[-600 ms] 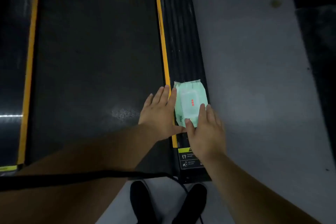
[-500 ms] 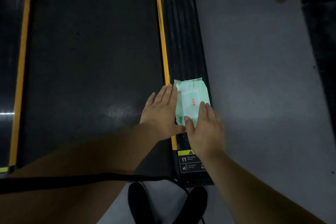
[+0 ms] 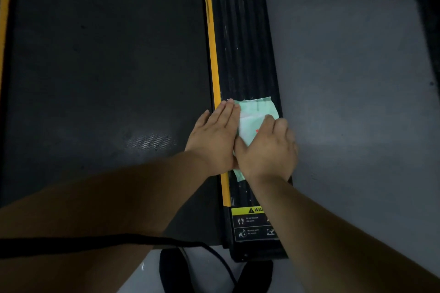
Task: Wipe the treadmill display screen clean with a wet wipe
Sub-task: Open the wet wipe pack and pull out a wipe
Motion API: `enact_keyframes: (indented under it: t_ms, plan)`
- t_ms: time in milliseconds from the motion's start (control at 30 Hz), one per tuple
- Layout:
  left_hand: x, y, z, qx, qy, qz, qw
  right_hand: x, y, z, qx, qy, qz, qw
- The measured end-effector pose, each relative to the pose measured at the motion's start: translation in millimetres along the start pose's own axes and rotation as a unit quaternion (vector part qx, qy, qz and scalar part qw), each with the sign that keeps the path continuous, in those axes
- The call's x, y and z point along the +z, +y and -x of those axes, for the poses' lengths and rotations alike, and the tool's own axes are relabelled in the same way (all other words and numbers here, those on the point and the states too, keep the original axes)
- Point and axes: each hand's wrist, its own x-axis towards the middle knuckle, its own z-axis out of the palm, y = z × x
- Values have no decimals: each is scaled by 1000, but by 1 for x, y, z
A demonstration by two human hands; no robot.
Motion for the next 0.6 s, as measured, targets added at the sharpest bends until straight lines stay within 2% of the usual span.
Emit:
enact_keyframes:
  t_ms: [167,267,400,500,600]
  plan:
    - [-2,-1,0,3,-9,11,1000,-2,6,-1,-32,1,-6,999]
    - [-3,-1,0,-2,-19,9,1000,-11,18,-5,-48,3,-50,998]
    - [-1,-1,0,-9,-18,8,1000,-20,45,-17,-12,5,-123,992]
    - [1,-1,-1,-8,-18,9,1000,-21,62,-23,34,5,-101,994]
    - [2,-1,-2,-8,-17,9,1000,-21,63,-24,-27,18,-43,999]
